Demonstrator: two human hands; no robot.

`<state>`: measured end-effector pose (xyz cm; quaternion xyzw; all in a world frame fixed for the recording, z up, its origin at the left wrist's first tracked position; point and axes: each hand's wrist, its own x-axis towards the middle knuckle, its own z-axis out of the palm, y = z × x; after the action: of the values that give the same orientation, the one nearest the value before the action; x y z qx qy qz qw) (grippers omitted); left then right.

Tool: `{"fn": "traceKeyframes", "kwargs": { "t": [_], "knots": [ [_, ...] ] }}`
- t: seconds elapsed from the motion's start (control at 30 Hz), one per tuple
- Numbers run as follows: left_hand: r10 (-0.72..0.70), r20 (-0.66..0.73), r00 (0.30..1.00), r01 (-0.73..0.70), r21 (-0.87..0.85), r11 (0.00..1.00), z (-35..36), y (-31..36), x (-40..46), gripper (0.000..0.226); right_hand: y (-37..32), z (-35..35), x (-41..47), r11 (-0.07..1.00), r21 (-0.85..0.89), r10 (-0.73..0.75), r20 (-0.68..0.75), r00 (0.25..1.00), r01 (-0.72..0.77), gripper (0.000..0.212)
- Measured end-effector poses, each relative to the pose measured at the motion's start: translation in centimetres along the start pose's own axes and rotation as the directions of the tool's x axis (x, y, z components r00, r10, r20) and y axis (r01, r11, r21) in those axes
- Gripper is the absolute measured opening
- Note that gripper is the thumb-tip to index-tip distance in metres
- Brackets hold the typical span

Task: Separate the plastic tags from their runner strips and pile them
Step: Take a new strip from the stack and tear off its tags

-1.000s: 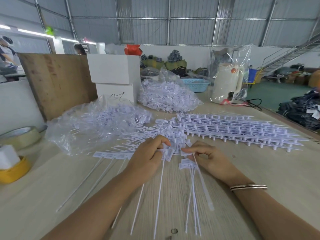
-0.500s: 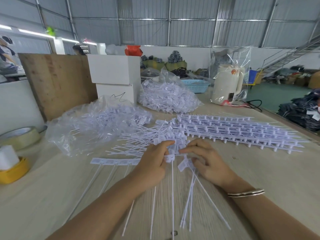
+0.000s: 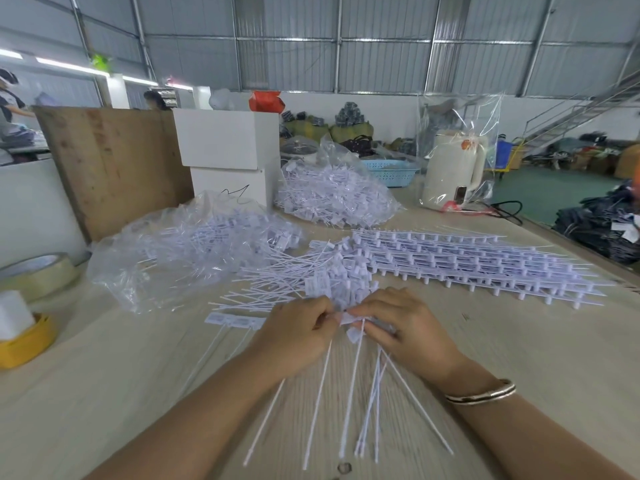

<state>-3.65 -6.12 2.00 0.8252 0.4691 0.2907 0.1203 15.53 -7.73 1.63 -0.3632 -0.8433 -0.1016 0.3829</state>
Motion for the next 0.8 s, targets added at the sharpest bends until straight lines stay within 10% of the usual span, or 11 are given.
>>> {"fn": "traceKeyframes", "kwargs": {
  "t": [0.23, 0.67, 0.8],
  "knots": [
    [0.069, -0.138, 0.988, -0.078, -0.060, 0.995, 0.7, 0.2, 0.2, 0.020, 0.4, 0.5, 0.0, 0.980, 0.121, 0.158, 0.031, 0.987, -0.161, 0.017],
    [0.202, -0.211, 0.956, -0.233, -0.132, 0.964, 0.5, 1.2, 0.3, 0.012, 0.3, -0.1, 0.2, 0.630, 0.636, 0.488, 0.124, 0.864, -0.447, 0.032],
    [0.205, -0.190, 0.960, -0.242, -0.194, 0.951, 0.0, 0.8, -0.1, 0.011, 1.2, -1.1, -0.5, 0.498, 0.701, 0.688, 0.038, 0.725, -0.510, 0.036]
  ]
}}
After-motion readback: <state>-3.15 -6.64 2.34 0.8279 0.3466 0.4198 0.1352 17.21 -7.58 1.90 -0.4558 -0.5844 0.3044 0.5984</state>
